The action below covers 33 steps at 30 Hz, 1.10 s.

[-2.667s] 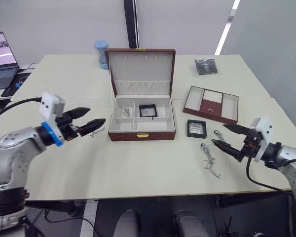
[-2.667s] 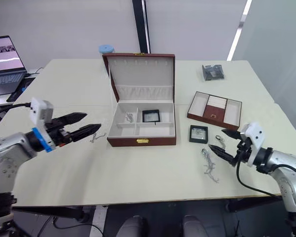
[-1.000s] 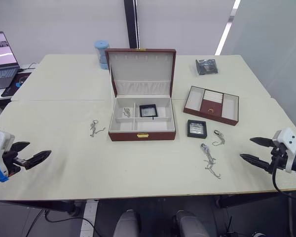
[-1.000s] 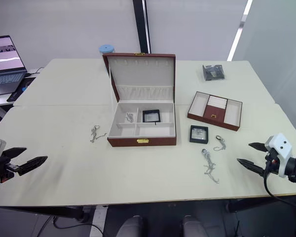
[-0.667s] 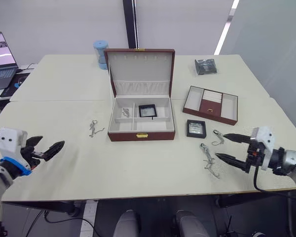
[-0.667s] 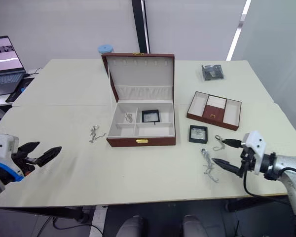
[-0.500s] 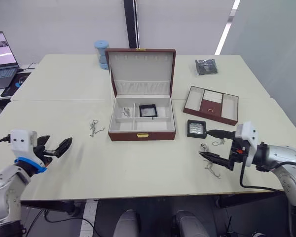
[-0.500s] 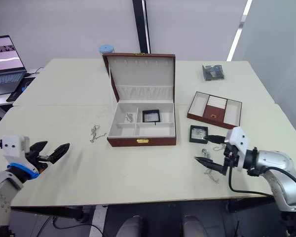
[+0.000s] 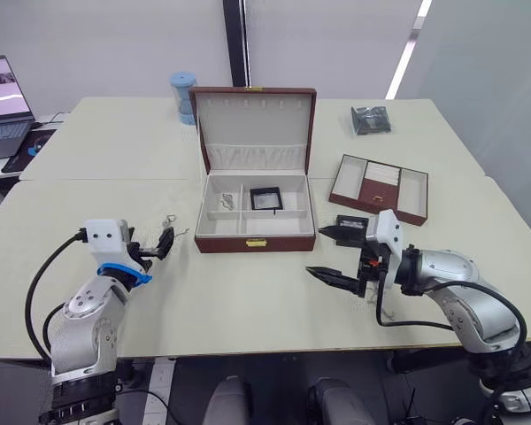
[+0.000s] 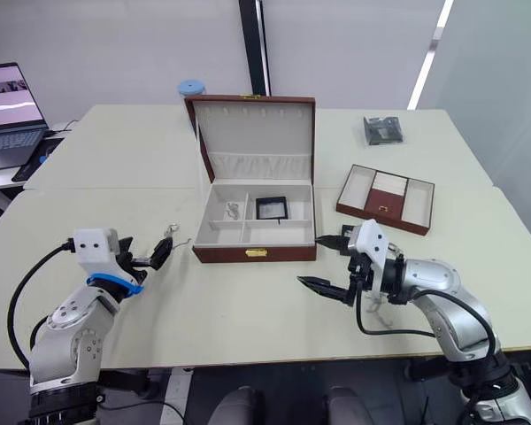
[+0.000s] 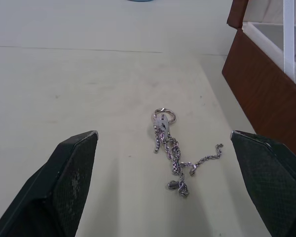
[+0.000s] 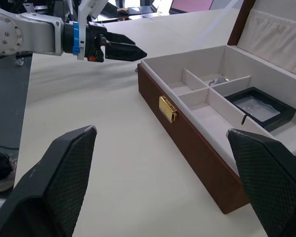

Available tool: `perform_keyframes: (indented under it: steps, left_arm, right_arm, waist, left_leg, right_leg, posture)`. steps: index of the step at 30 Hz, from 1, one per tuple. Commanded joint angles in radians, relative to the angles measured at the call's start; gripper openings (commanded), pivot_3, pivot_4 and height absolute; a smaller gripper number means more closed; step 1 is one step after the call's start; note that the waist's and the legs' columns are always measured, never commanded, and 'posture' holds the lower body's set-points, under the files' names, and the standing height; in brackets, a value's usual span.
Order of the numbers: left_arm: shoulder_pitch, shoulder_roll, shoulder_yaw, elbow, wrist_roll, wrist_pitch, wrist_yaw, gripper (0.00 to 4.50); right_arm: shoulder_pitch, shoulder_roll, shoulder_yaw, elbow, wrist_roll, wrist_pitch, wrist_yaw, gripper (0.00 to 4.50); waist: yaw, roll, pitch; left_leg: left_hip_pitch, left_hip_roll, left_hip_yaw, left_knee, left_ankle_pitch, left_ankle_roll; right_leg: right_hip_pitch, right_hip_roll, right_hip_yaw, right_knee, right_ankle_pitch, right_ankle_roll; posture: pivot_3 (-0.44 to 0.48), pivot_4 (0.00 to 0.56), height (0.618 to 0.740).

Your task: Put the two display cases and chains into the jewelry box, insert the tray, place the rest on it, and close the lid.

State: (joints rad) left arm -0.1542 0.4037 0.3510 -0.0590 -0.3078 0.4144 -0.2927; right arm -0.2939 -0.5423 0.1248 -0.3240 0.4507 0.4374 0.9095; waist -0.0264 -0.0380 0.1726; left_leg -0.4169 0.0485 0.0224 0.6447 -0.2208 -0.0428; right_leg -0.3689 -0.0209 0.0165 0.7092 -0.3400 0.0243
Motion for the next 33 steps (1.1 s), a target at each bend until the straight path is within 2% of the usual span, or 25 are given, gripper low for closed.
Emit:
perform_keyframes:
  steps: [1, 13, 21, 32, 33]
  left_arm:
    - [-0.042, 0.000, -0.021, 0.026, 0.032, -0.036, 0.024, 4.45]
    - [-0.169, 0.006, -0.106, 0.284, 0.089, -0.109, -0.022, 4.45]
    - [-0.173, 0.021, -0.132, 0.349, 0.101, -0.120, -0.074, 4.45]
    - [-0.173, -0.003, -0.134, 0.371, 0.087, -0.090, -0.091, 4.45]
    - [-0.173, -0.003, -0.131, 0.374, 0.087, -0.088, -0.086, 4.28]
  right_arm:
    - [-0.011, 0.007, 0.004, -0.025, 0.001, 0.003, -0.012, 4.50]
    - [-0.004, 0.025, 0.019, -0.052, 0.005, 0.015, -0.040, 4.50]
    - [0.000, 0.025, 0.015, -0.063, 0.012, 0.024, -0.050, 4.50]
    - [-0.008, 0.024, 0.007, -0.063, 0.019, 0.030, -0.056, 4.50]
    - [-0.007, 0.024, 0.007, -0.065, 0.020, 0.031, -0.056, 4.50]
  waist:
    - [0.000, 0.000, 0.000]
    - [0.000, 0.000, 0.000]
    - [0.000, 0.000, 0.000]
    - [0.000, 0.001, 0.000]
    - [0.000, 0.001, 0.000]
  left_leg:
    - [0.000, 0.000, 0.000, 0.000, 0.000, 0.000]
    - [0.000, 0.000, 0.000, 0.000, 0.000, 0.000]
    - [0.000, 0.000, 0.000, 0.000, 0.000, 0.000]
    - [0.000, -0.001, 0.001, 0.000, 0.000, 0.000]
    - [0.000, -0.001, 0.001, 0.000, 0.000, 0.000]
  right_leg:
    - [0.000, 0.000, 0.000, 0.000, 0.000, 0.000]
    - [0.000, 0.000, 0.000, 0.000, 0.000, 0.000]
    - [0.000, 0.000, 0.000, 0.001, 0.000, 0.000]
    - [0.000, 0.000, 0.000, 0.001, 0.000, 0.000]
    - [0.000, 0.000, 0.000, 0.001, 0.000, 0.000]
  posture:
    - [0.000, 0.150, 0.740]
    - [0.000, 0.150, 0.740]
    - [0.000, 0.150, 0.740]
    - [0.000, 0.150, 0.740]
    - [0.000, 0.150, 0.740]
